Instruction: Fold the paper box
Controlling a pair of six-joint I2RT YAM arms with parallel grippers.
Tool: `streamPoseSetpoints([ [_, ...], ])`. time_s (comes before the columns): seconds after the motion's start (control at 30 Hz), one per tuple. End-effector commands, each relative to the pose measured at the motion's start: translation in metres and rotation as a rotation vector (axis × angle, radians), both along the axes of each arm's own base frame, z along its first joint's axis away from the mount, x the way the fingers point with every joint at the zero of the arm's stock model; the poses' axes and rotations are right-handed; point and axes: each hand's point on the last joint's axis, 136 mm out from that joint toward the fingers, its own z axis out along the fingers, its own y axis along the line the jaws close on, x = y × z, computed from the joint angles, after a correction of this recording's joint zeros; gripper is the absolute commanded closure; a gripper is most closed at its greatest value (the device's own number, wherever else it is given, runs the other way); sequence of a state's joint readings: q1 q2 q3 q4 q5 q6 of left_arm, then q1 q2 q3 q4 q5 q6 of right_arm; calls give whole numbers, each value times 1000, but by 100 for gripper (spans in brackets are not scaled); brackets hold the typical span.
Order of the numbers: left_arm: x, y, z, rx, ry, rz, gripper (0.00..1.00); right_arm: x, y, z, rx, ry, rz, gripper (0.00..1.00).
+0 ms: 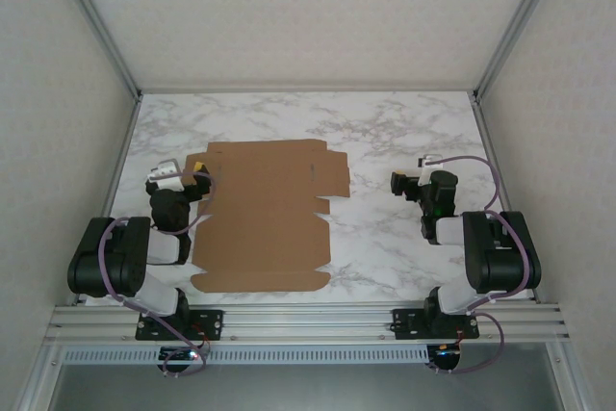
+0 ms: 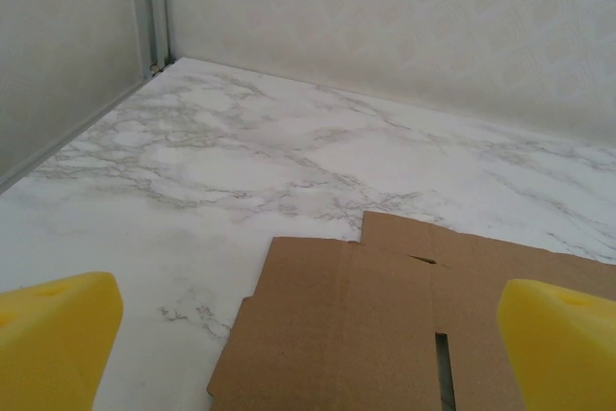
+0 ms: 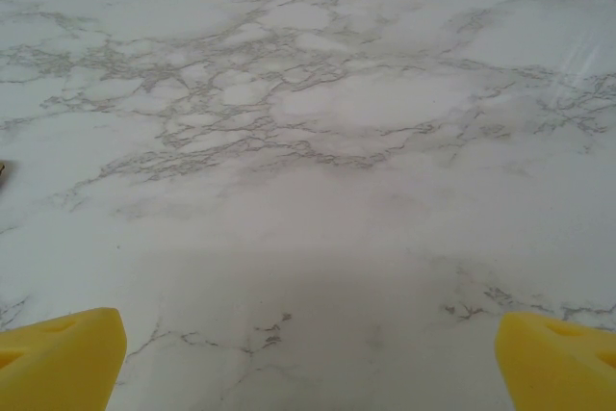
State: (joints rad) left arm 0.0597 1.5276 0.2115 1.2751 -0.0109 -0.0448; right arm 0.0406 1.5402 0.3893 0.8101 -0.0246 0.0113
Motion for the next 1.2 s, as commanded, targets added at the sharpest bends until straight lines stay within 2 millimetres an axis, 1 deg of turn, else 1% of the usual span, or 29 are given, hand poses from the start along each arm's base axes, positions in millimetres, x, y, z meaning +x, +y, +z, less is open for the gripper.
streamPoseSetpoints([
  [0.0, 3, -2, 6, -5, -25, 0, 1, 3, 0, 6, 6, -20, 6, 1],
  [0.1, 7, 3, 18, -11, -15, 28, 1, 4, 3, 10, 7, 0, 22, 1],
  [0.13, 9, 5, 24, -10, -12, 37, 1, 12, 3, 28, 9, 5, 23, 1],
  [0.2, 9, 6, 37, -8, -16, 51, 1, 11, 4, 53, -2, 18, 19, 1],
  [0.23, 8, 7, 45, -3, -32, 59, 1, 10, 4, 71, 5, -17, -4, 1],
  [0.3, 1, 0, 78, 11, -116, 67, 0, 5, 11, 111, 36, -104, -24, 1],
  [0.33, -1, -7, 97, 13, -162, 58, 1, 1, 20, 136, 40, -143, -3, 1],
  [0.37, -2, -16, 115, 10, -199, 32, 1, -3, 30, 154, 32, -164, 21, 1],
  [0.4, -3, -30, 137, 1, -237, -15, 1, -9, 43, 174, 28, -190, 45, 1],
  [0.47, -7, -66, 174, -28, -295, -161, 1, -25, 72, 211, 45, -227, 127, 1],
  [0.5, -12, -91, 191, -56, -317, -278, 0, -34, 82, 226, 46, -227, 150, 1],
  [0.53, -18, -117, 207, -65, -329, -390, 1, -41, 85, 243, 31, -217, 116, 1],
  [0.57, -22, -135, 214, -62, -304, -440, 1, -46, 81, 258, 18, -211, 66, 1],
  [0.6, -26, -150, 224, -63, -273, -453, 1, -53, 82, 260, 12, -148, 49, 1],
  [0.63, -29, -160, 230, -66, -224, -441, 0, -58, 85, 268, 42, -89, 60, 1],
  [0.67, -31, -166, 234, -64, -180, -429, 1, -65, 86, 269, 72, -23, 65, 1],
  [0.7, -32, -170, 234, -67, -115, -422, 0, -71, 90, 271, 122, 35, 68, 1],
  [0.73, -30, -166, 235, -129, -55, -383, 0, -74, 94, 272, 174, 72, 74, 1],
  [0.77, -28, -153, 231, -202, 16, -291, 1, -76, 101, 271, 223, 89, 106, 1],
  [0.8, -28, -132, 221, -271, 89, -147, 0, -79, 115, 270, 301, 121, 190, 1],
  [0.83, -27, -113, 207, -335, 140, -28, 0, -83, 126, 269, 362, 158, 241, 1],
  [0.9, -27, -109, 190, -396, 206, -48, 0, -87, 134, 263, 454, 218, 241, 1],
  [0.97, -32, -102, 177, -461, 223, -40, 0, -92, 142, 248, 547, 288, 229, 1],
  [1.0, -35, -100, 172, -477, 238, -40, 0, -98, 147, 239, 553, 317, 253, 1],
  [1.07, -39, -106, 154, -446, 311, -74, 0, -108, 146, 223, 556, 322, 218, 1],
  [1.17, -48, -115, 96, -421, 492, -49, 0, -128, 176, 197, 660, 352, 278, 2],
])
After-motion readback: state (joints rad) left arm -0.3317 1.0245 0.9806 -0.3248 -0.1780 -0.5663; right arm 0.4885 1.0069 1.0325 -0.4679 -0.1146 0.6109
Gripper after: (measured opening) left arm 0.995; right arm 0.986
